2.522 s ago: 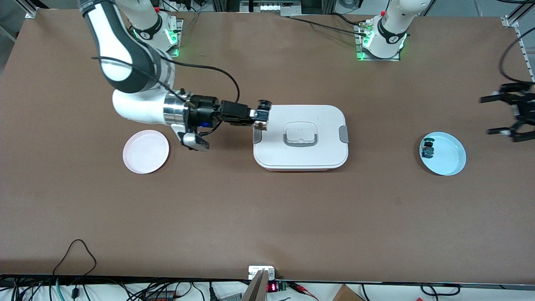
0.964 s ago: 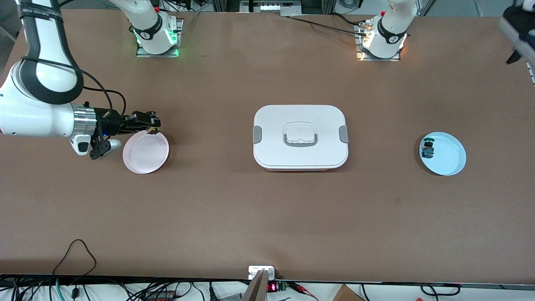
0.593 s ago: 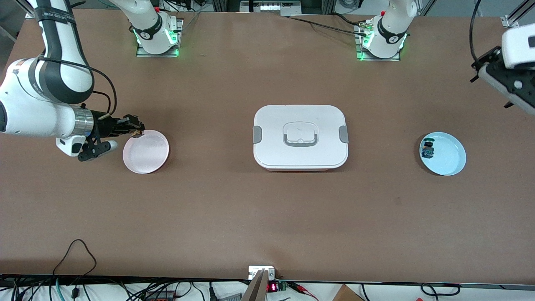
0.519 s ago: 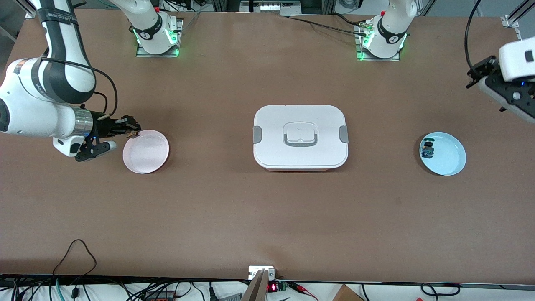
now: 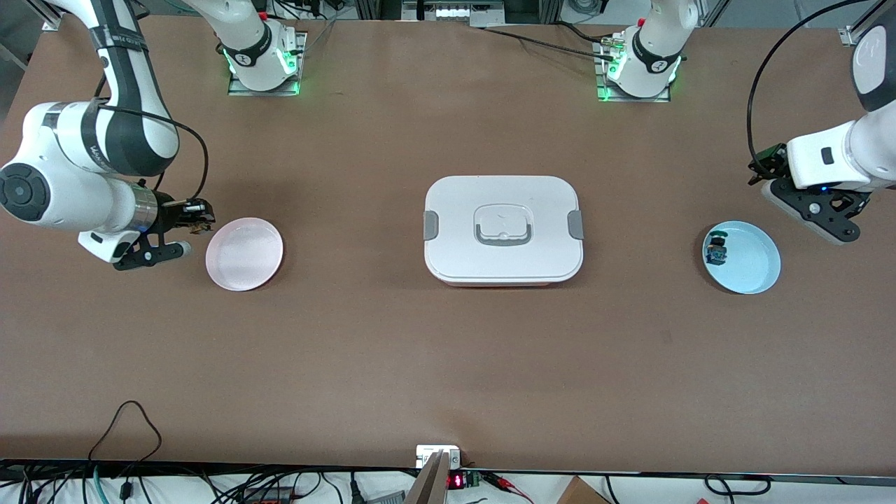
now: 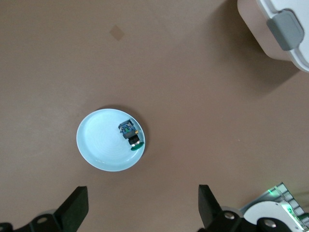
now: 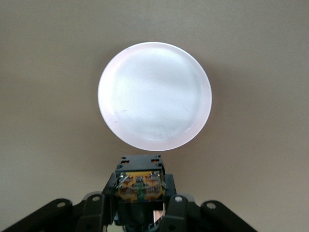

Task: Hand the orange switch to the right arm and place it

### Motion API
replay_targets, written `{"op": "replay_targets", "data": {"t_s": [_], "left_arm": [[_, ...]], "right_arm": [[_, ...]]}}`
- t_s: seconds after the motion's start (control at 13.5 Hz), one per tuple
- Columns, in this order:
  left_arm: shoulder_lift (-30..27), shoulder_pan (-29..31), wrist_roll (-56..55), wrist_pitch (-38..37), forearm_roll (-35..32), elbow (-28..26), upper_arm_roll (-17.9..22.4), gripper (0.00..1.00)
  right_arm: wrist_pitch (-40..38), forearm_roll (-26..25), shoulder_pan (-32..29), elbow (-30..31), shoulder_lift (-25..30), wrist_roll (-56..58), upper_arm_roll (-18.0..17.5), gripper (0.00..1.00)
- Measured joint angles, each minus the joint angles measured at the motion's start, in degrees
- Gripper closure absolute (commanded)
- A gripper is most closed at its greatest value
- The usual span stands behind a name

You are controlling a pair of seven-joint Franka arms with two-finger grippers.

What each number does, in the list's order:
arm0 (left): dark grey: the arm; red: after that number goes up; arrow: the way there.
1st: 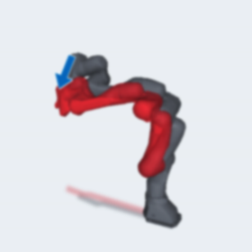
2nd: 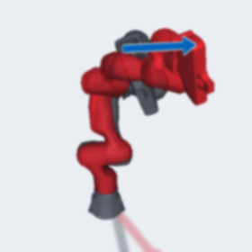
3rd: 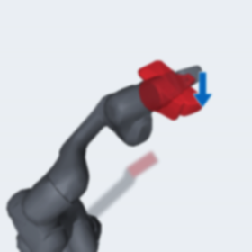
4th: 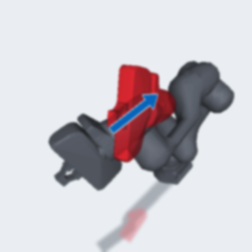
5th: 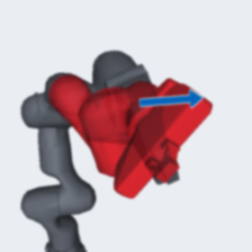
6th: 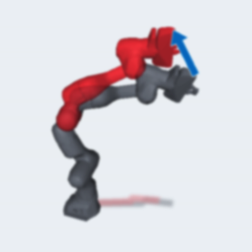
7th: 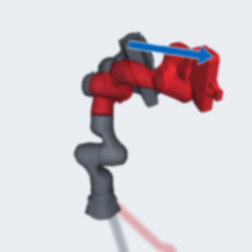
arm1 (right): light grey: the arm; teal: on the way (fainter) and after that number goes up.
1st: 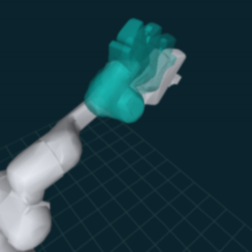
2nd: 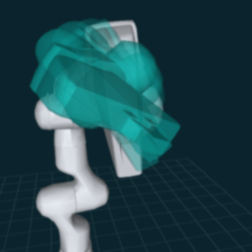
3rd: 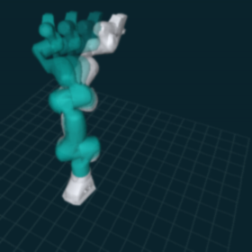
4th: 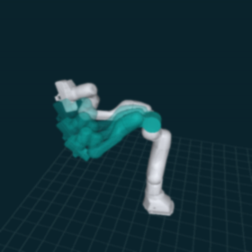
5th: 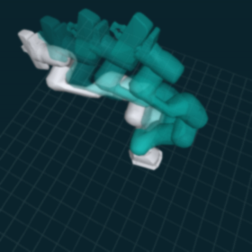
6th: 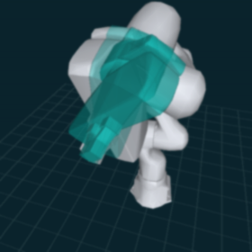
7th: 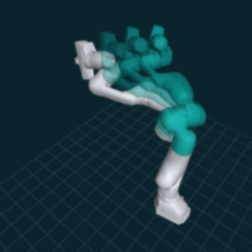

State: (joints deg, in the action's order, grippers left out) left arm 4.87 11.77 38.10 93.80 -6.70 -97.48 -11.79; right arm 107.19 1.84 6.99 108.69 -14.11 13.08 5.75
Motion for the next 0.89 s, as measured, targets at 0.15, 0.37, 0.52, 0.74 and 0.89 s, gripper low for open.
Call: {"op": "replay_targets", "data": {"t_s": [0.15,0.37,0.52,0.74,0.89], "left_arm": [[-0.3,0.0,0.2,3.2,0.0,0.1,0.8,0.00],[-0.6,-0.1,0.0,7.8,0.1,0.0,1.8,0.00],[-1.1,-0.1,-6.6,7.5,2.7,0.4,2.1,0.00],[-2.9,-0.5,-27.7,3.2,5.0,2.3,2.1,0.00],[-5.2,-0.8,-37.7,-1.7,5.0,4.1,2.1,0.00]], "right_arm": [[1.1,-3.4,0.1,1.1,-0.2,2.8,-0.2,1.00],[2.6,-3.9,0.5,2.1,-0.3,5.2,-0.3,1.00],[2.7,-3.9,0.7,2.3,-0.3,5.2,-0.4,1.00],[2.7,-3.9,0.7,2.4,-0.3,4.6,-0.4,1.00],[2.7,-3.8,0.8,2.5,-0.4,0.7,-0.5,1.00]]}}
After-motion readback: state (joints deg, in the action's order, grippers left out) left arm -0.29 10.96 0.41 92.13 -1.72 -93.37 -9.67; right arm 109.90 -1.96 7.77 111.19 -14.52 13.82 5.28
